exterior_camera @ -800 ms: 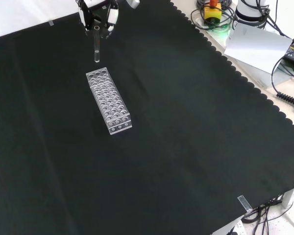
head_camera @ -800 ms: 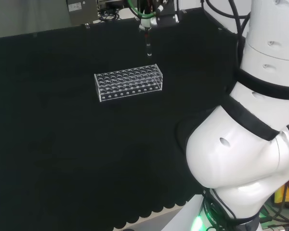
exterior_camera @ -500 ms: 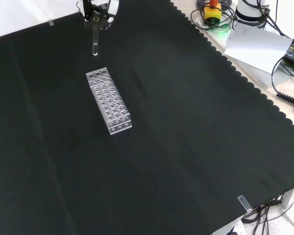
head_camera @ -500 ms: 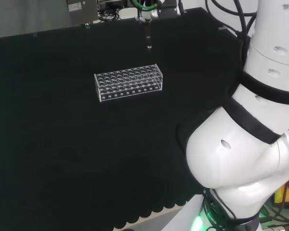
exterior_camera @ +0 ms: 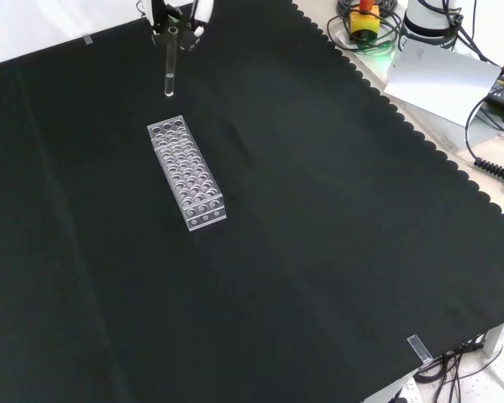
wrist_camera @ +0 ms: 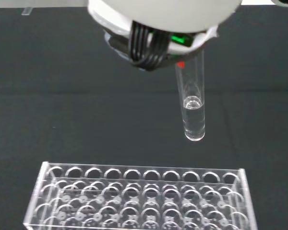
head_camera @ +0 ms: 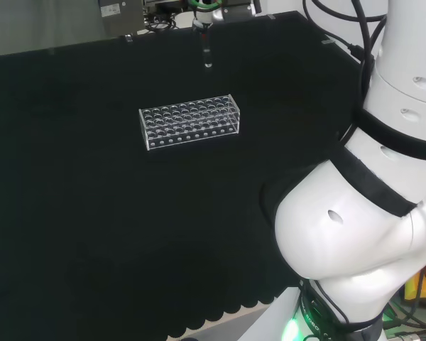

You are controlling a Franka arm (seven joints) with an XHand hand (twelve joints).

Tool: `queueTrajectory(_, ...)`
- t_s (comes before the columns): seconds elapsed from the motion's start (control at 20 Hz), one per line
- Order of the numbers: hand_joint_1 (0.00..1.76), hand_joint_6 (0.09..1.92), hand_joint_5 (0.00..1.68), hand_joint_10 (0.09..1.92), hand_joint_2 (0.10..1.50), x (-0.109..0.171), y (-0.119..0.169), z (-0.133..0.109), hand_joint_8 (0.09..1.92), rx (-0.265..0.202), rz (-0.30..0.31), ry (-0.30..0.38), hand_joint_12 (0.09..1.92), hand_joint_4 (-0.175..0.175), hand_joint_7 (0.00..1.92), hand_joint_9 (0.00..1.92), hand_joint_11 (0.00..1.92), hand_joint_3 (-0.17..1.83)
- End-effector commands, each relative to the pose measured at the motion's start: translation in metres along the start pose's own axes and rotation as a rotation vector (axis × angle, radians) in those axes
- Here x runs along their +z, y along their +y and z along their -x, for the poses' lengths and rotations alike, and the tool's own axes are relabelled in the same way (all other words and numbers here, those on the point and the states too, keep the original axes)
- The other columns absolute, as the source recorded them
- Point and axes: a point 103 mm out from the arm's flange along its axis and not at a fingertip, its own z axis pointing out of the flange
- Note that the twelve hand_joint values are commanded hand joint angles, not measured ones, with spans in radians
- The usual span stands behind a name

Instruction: Shake the test tube.

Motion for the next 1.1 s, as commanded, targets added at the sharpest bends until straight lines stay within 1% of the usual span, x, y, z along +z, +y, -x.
queueTrajectory(0.05, 1.33, 0.09, 1.42, 0.60, 0.72, -0.007, -0.005, -0.031, 0.66, -0.060, 0.003, 0.052, 0.85, -0.175, 1.39, 1.60, 1.30, 0.50)
queueTrajectory(0.35, 1.33, 0.09, 1.42, 0.60, 0.72, -0.014, -0.014, -0.073, 0.66, -0.152, 0.005, 0.113, 0.85, -0.175, 1.39, 1.60, 1.30, 0.50)
queueTrajectory(0.45, 1.33, 0.09, 1.42, 0.60, 0.72, -0.016, -0.018, -0.084, 0.67, -0.182, 0.004, 0.121, 0.85, -0.175, 1.39, 1.60, 1.30, 0.50)
queueTrajectory(0.6, 1.33, 0.09, 1.42, 0.60, 0.72, -0.016, -0.023, -0.090, 0.67, -0.199, 0.001, 0.128, 0.85, -0.175, 1.39, 1.60, 1.30, 0.50)
queueTrajectory(0.75, 1.33, 0.09, 1.42, 0.60, 0.72, -0.016, -0.024, -0.086, 0.67, -0.185, 0.003, 0.128, 0.85, -0.175, 1.39, 1.60, 1.30, 0.51)
queueTrajectory(0.85, 1.33, 0.09, 1.42, 0.60, 0.71, -0.016, -0.024, -0.076, 0.67, -0.160, 0.006, 0.121, 0.85, -0.175, 1.39, 1.60, 1.30, 0.51)
queueTrajectory(0.95, 1.33, 0.09, 1.42, 0.60, 0.71, -0.014, -0.023, -0.063, 0.67, -0.126, 0.008, 0.106, 0.86, -0.175, 1.39, 1.60, 1.30, 0.51)
queueTrajectory(1.1, 1.33, 0.09, 1.42, 0.60, 0.71, -0.010, -0.022, -0.035, 0.67, -0.060, 0.004, 0.085, 0.86, -0.175, 1.39, 1.60, 1.30, 0.51)
